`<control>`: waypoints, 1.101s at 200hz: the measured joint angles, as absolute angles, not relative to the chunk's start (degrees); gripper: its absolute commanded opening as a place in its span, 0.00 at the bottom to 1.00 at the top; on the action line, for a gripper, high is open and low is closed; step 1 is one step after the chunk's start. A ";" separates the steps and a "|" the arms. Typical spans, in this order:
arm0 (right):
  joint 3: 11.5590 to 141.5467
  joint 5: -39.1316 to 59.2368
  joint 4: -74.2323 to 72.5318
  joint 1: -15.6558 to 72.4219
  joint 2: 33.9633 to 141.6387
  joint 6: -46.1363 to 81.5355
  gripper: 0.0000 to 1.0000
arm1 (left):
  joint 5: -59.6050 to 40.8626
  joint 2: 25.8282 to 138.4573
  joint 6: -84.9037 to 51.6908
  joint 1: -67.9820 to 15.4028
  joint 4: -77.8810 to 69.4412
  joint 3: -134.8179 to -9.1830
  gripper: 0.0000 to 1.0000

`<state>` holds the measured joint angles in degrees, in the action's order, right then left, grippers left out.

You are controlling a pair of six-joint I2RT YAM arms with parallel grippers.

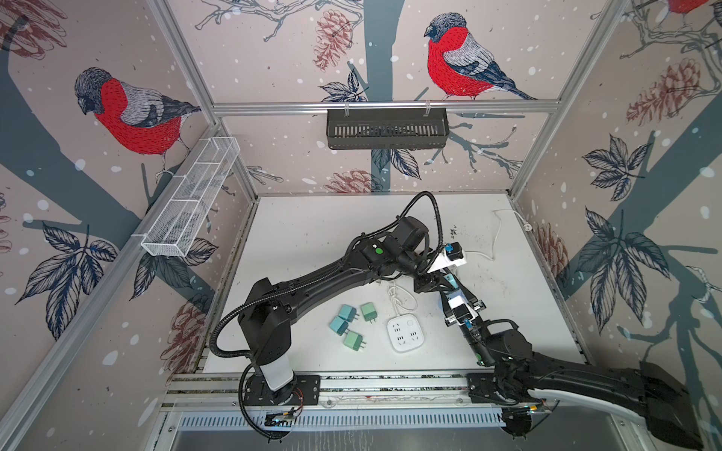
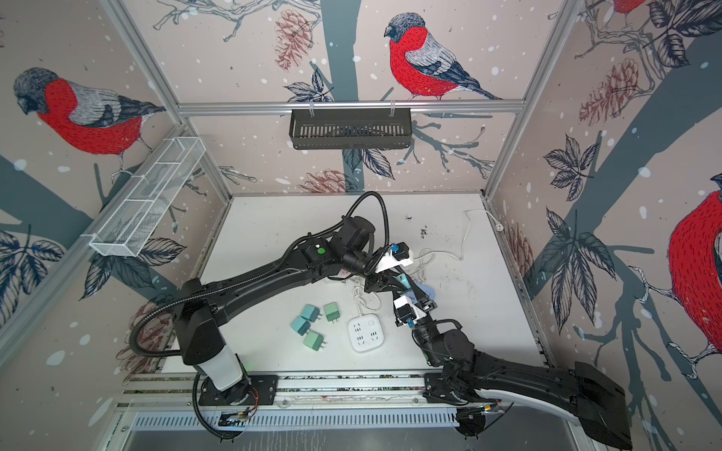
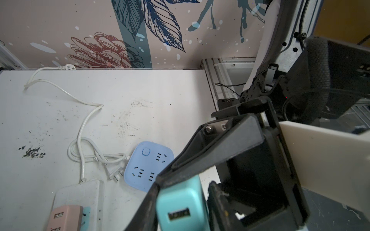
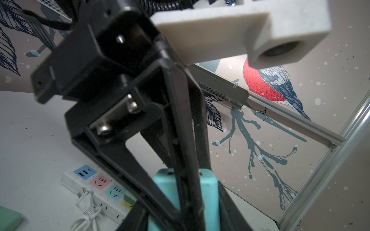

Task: Insert the plug
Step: 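Open the right gripper and withdraw while the left gripper holds the teal adapter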

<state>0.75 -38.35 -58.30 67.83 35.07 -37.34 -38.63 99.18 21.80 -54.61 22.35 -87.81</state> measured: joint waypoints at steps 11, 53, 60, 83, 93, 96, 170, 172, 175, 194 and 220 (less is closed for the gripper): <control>0.75 -39.11 -58.06 67.83 35.16 -37.93 0.00 | -38.24 99.77 20.75 -54.65 23.00 -88.55 0.24; 0.73 -40.66 -56.86 67.81 34.94 -38.72 0.03 | -37.82 101.56 19.99 -54.65 25.15 -90.72 0.00; 0.73 -40.64 -56.77 67.81 34.89 -38.72 0.08 | -37.82 101.58 20.25 -54.65 25.34 -90.78 0.00; 0.73 -40.32 -56.21 67.81 34.70 -38.70 0.33 | -37.50 101.25 20.73 -54.70 25.50 -90.45 0.00; 0.75 -39.88 -56.05 67.81 34.63 -38.68 0.43 | -37.17 100.57 20.75 -54.70 24.86 -89.52 0.00; 0.80 -39.70 -55.94 67.81 34.63 -38.68 0.48 | -37.06 100.38 20.73 -54.70 24.64 -89.21 0.00; 8.56 -38.50 -43.68 67.33 32.42 -26.92 1.00 | -34.52 90.85 22.17 -48.36 15.53 -76.97 0.00; 8.93 -38.46 -42.87 67.33 32.21 -26.39 1.00 | -34.50 90.70 22.11 -48.10 15.14 -76.64 0.00; 9.54 -38.44 -41.63 67.31 31.88 -25.41 1.00 | -34.41 90.39 21.58 -47.55 14.15 -75.90 0.00; 11.81 -38.17 -34.44 67.29 29.45 -20.03 1.00 | -34.15 90.00 20.43 -46.13 11.44 -73.87 0.00; 10.94 -38.09 -26.48 67.18 25.10 -12.84 1.00 | -31.09 90.17 20.27 -45.76 9.72 -74.37 0.00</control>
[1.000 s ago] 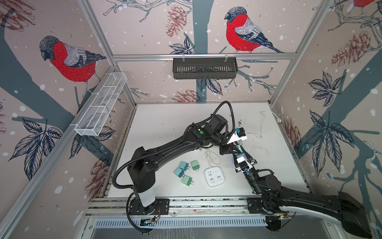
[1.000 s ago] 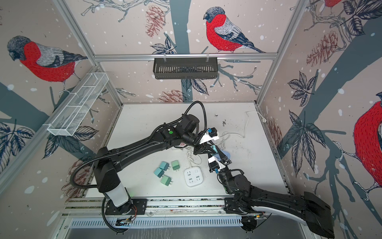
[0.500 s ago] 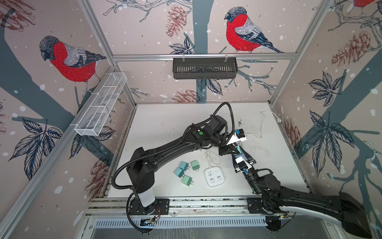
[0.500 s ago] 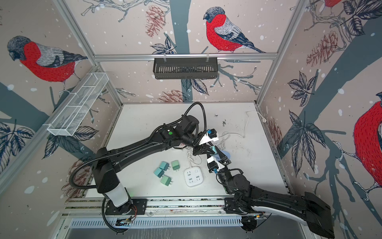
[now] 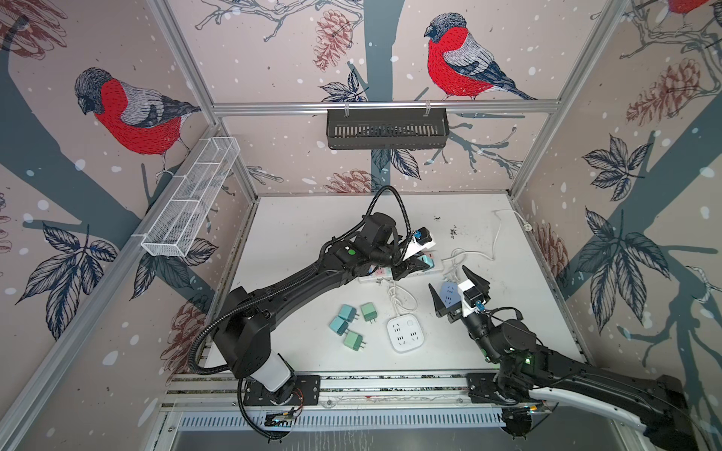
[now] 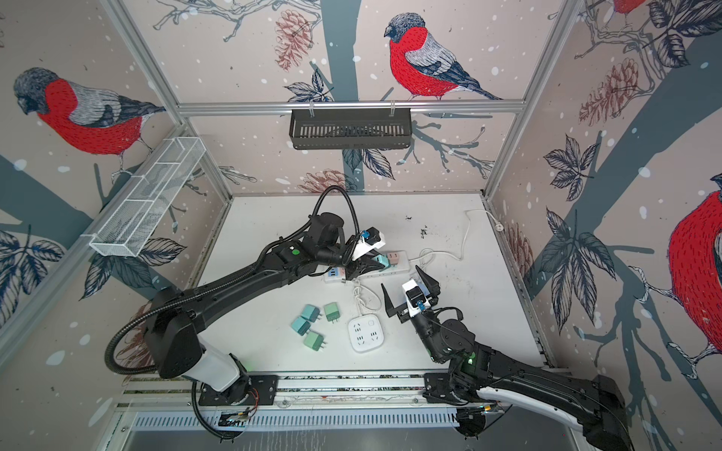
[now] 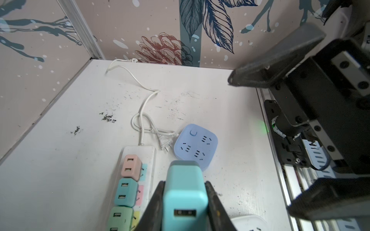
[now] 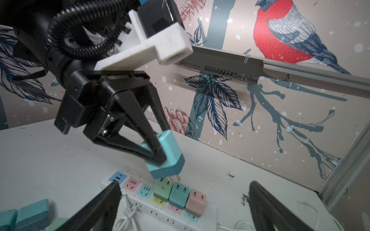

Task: Insert the plug
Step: 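Open the right gripper and withdraw while the left gripper holds the teal adapter, then carry the teal adapter with the left gripper over the socket past the light-green adapter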

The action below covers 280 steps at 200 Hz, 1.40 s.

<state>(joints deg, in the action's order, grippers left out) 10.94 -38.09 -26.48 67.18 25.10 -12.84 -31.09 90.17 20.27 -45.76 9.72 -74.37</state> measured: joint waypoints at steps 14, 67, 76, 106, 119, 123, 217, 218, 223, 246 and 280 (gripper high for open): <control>8.86 -38.11 -23.42 67.07 22.70 -10.28 1.00 | -27.83 90.28 20.34 -45.74 9.52 -74.63 0.00; 2.70 -39.62 -19.31 65.32 14.94 -7.46 1.00 | -9.89 90.26 21.04 -45.69 9.67 -73.65 0.00; 2.39 -39.59 -19.27 64.75 14.02 -7.46 1.00 | -8.08 89.97 21.39 -45.65 9.72 -73.38 0.00; 2.07 -38.52 -18.96 62.33 13.26 -7.44 1.00 | -5.19 86.59 23.97 -45.67 9.65 -70.06 0.00; 2.22 -37.54 -18.68 61.34 13.82 -7.25 1.00 | -3.36 85.17 25.45 -45.82 9.61 -68.51 0.00; 2.31 -37.39 -18.52 61.10 14.04 -7.18 1.00 | -2.90 84.75 25.87 -45.84 9.43 -67.92 0.00; 3.73 -33.15 -18.00 55.75 18.02 -4.34 1.00 | 7.62 88.92 27.40 -45.71 11.22 -70.37 0.00; 3.73 -33.15 -18.00 55.75 18.02 -4.34 1.00 | 7.64 89.19 27.38 -45.71 11.33 -70.57 0.00; 3.73 -33.06 -18.00 55.72 18.00 -4.34 1.00 | 7.66 90.15 27.40 -45.71 11.92 -71.31 0.00; 3.73 -32.93 -17.96 55.68 17.89 -4.32 1.00 | 7.66 94.85 27.40 -45.69 15.40 -75.48 0.00; 3.73 -32.69 -17.85 55.55 17.45 -4.32 1.00 | 7.29 101.80 27.70 -45.60 21.04 -81.49 0.00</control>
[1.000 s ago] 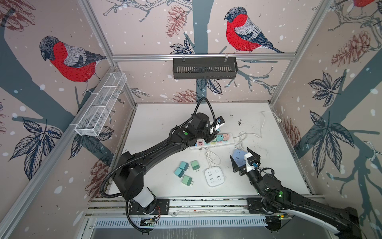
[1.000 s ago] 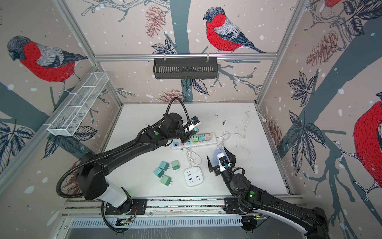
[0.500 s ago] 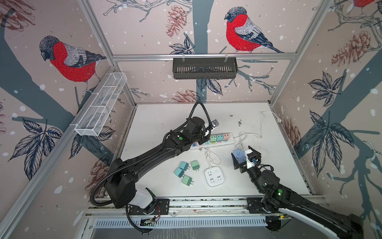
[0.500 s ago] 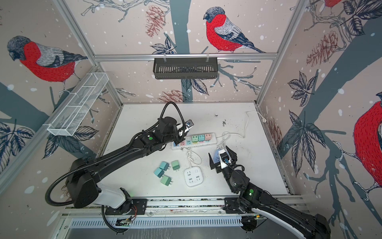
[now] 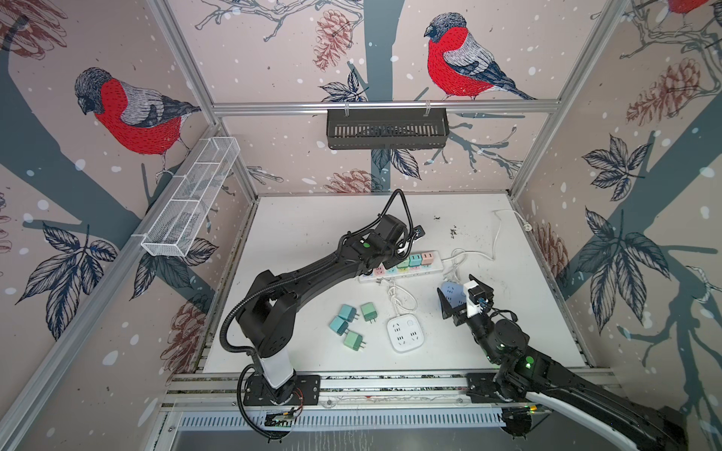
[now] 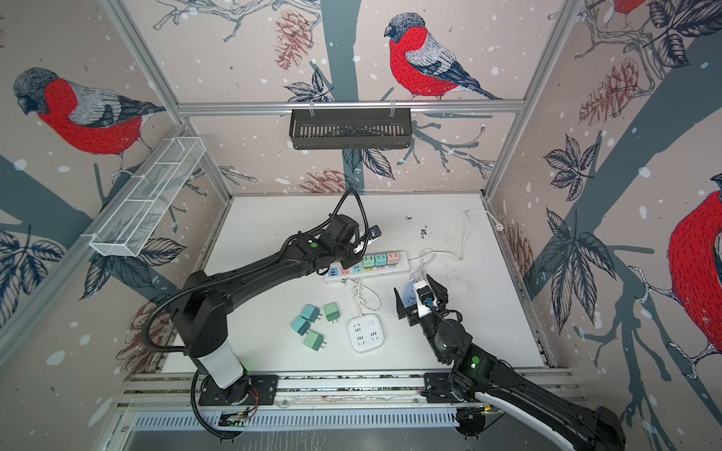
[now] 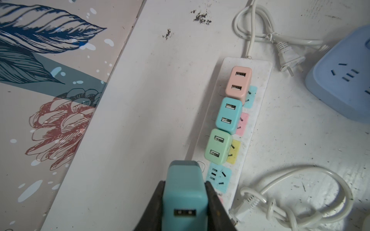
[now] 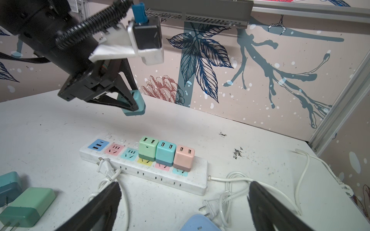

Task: Insert the plug
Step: 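Carry the teal adapter with the left gripper over the socket past the light-green adapter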

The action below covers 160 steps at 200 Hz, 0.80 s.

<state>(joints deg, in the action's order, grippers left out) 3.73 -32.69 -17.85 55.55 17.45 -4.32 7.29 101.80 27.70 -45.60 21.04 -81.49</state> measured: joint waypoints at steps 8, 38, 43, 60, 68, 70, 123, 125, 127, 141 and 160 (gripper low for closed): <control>3.73 -32.60 -17.78 55.57 17.19 -4.32 1.00 | 6.83 103.57 27.90 -45.58 22.61 -83.11 0.00; 3.73 -32.58 -17.63 55.57 16.34 -4.29 1.00 | 5.45 108.99 28.88 -45.50 27.40 -87.70 0.00; 3.73 -32.56 -17.63 55.57 16.25 -4.29 1.00 | 4.89 109.58 28.93 -45.47 28.14 -88.23 0.00; 3.70 -32.56 -17.50 55.57 15.94 -4.29 1.00 | 4.58 110.54 29.06 -45.28 29.80 -89.08 0.00; 3.70 -32.56 -17.34 55.57 15.84 -4.29 1.00 | 4.60 110.56 29.10 -45.17 30.39 -89.12 0.00; 3.70 -32.56 -17.32 55.57 15.81 -4.29 1.00 | 4.60 110.56 29.10 -45.12 30.48 -89.12 0.00; 3.70 -32.38 -16.95 55.51 15.81 -4.29 1.00 | 4.60 109.03 29.10 -44.31 30.98 -87.66 0.00; 3.70 -32.38 -16.93 55.51 15.81 -4.32 1.00 | 4.56 109.06 29.12 -44.29 31.07 -87.66 0.00; 3.70 -32.38 -16.93 55.51 15.79 -4.32 1.00 | 4.56 109.10 29.15 -44.25 31.11 -87.66 0.00; 3.68 -32.16 -16.78 55.48 15.73 -4.32 1.00 | 3.84 109.47 29.50 -44.03 31.94 -87.94 0.00; 3.68 -31.77 -16.56 55.46 15.29 -4.32 1.00 | 2.37 110.06 30.04 -43.09 32.77 -88.25 0.00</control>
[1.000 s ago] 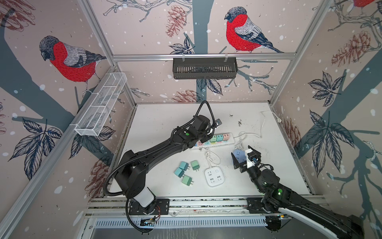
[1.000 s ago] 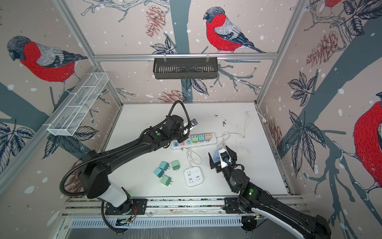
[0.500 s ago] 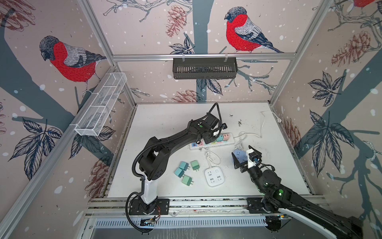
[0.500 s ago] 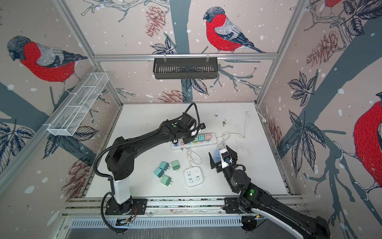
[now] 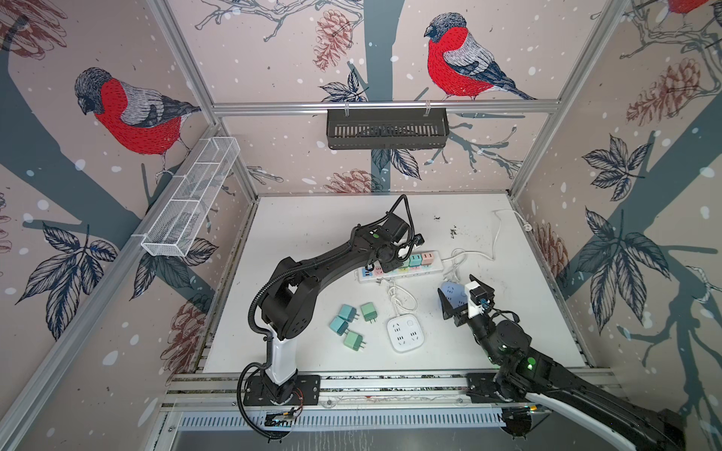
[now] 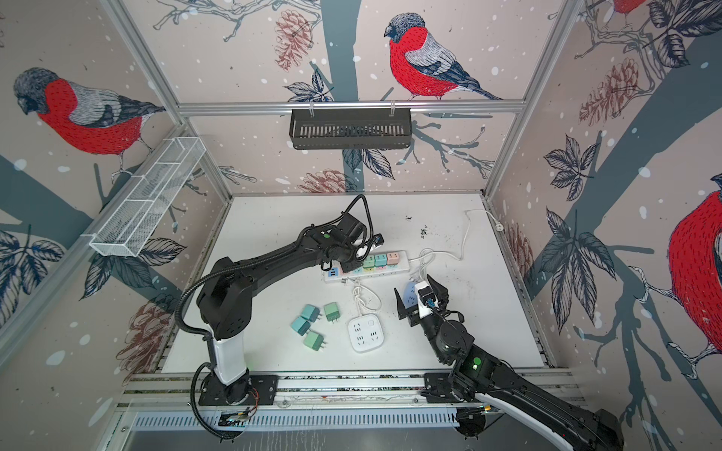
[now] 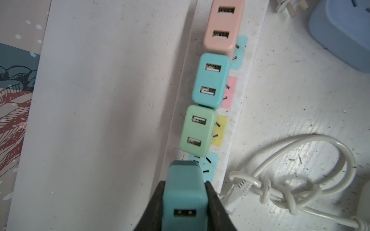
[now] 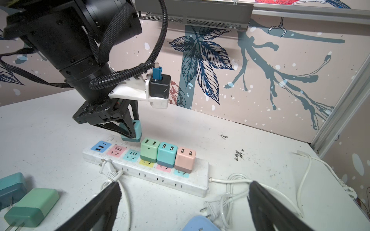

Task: Insert the plug
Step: 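Carry the teal adapter with the left gripper over the socket past the light-green adapter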

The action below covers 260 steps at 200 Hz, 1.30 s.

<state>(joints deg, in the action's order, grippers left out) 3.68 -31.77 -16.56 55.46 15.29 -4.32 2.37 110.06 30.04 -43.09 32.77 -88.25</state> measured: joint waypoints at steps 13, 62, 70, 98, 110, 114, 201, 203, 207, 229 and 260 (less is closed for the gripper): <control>3.66 -31.75 -16.40 55.46 14.87 -4.32 1.00 | 0.71 110.15 30.44 -42.06 33.39 -88.29 0.00; 3.33 -31.55 -15.46 55.46 12.29 -4.29 1.00 | -6.26 110.17 33.30 -39.70 33.61 -88.31 0.00; 3.29 -31.55 -15.31 55.46 12.03 -4.27 1.00 | -7.60 110.24 33.95 -39.72 33.61 -88.31 0.00; 3.29 -31.55 -15.18 55.46 11.70 -4.27 1.00 | -10.33 111.39 35.55 -39.31 33.63 -88.79 0.00; 3.27 -31.55 -15.14 55.46 11.68 -4.27 1.00 | -10.74 112.38 35.99 -38.89 33.78 -89.49 0.00; 3.27 -31.55 -15.11 55.46 11.66 -4.27 1.00 | -10.96 112.73 36.05 -38.74 33.93 -89.80 0.00; 3.18 -31.53 -15.07 55.46 11.16 -4.27 1.00 | -12.03 117.32 37.47 -37.91 38.00 -94.70 0.00; 3.18 -31.53 -15.07 55.46 11.16 -4.27 1.00 | -12.03 117.34 37.47 -37.91 38.04 -94.76 0.00; 3.18 -31.53 -15.07 55.46 11.16 -4.27 1.00 | -12.01 117.40 37.47 -37.91 38.15 -94.87 0.00; 3.18 -31.53 -15.07 55.46 11.16 -4.27 1.00 | -12.21 117.97 37.52 -37.91 38.76 -95.72 0.00; 3.18 -31.53 -15.07 55.46 11.16 -4.27 1.00 | -12.51 118.74 37.69 -37.89 40.10 -97.01 0.00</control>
